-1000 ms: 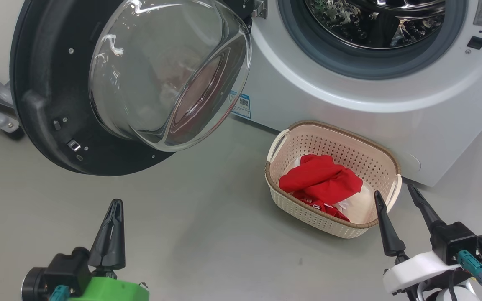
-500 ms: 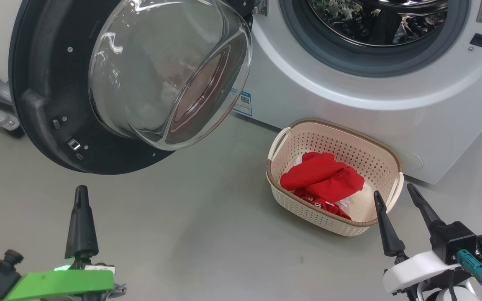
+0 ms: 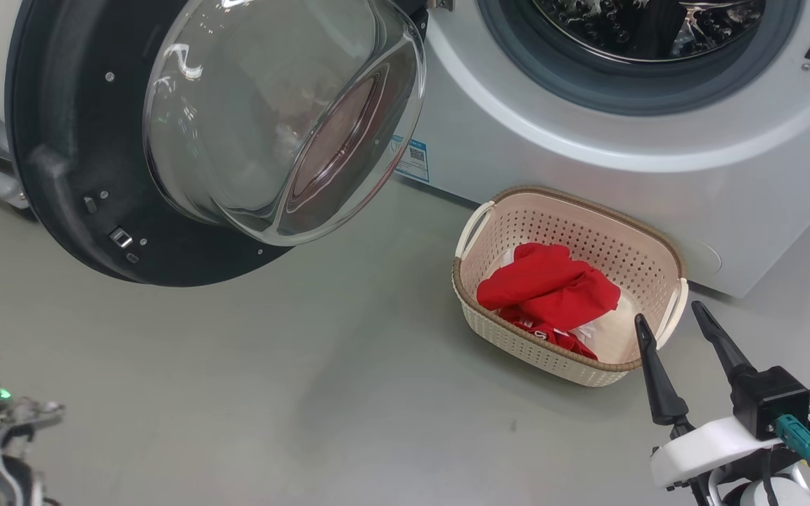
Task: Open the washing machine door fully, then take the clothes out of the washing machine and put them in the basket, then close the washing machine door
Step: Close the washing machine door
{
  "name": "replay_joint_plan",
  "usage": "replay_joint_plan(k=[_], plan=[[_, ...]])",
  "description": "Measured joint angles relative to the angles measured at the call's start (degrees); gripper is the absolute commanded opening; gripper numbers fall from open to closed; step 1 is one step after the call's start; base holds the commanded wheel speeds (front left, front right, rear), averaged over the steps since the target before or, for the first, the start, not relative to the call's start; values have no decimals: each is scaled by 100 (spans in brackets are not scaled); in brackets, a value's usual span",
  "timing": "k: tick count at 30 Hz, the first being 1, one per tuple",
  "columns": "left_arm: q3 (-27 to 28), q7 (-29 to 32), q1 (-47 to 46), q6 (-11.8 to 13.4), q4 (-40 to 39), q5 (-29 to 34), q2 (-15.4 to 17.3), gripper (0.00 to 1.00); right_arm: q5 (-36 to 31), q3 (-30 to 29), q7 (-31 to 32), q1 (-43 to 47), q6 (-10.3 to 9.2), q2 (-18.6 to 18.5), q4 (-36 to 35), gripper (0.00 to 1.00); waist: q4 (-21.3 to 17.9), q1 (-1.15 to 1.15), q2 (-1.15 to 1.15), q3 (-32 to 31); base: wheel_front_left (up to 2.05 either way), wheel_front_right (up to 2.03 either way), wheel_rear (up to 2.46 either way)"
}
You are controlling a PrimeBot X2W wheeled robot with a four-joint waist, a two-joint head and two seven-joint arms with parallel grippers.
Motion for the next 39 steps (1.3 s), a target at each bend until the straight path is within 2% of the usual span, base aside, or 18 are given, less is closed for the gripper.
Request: replay_joint_plan(k=[4,9,14,18,28,39], plan=[[477,277,-257,0,196,-349,504,0,-7,-31,25,-1,-2,-45,-49,100,8,0,0,89,0,0,0],[825,677,-559,20,777,-899,920,0,-20,-45,81,-3,-2,-112,-111,100,8,0,0,199,0,0,0],[962,1154,-782,292,1458,-1302,1293,0,-43,-30,133,-27,2,-151,-164,100,-44,0,0,288,0,0,0],[965,1490,-986,483,1947,-1634,1412,0,-49,-12,183,-78,9,-182,-183,100,-108,0,0,358,0,0,0],[906,2152,-1304,799,2849,-1929,1720,0,-57,23,305,-147,64,-268,-258,100,-342,0,0,497,0,0,0],[771,2463,-1761,801,3338,-1931,1895,0,-57,15,386,-246,114,-342,-377,100,-593,0,0,706,0,0,0]])
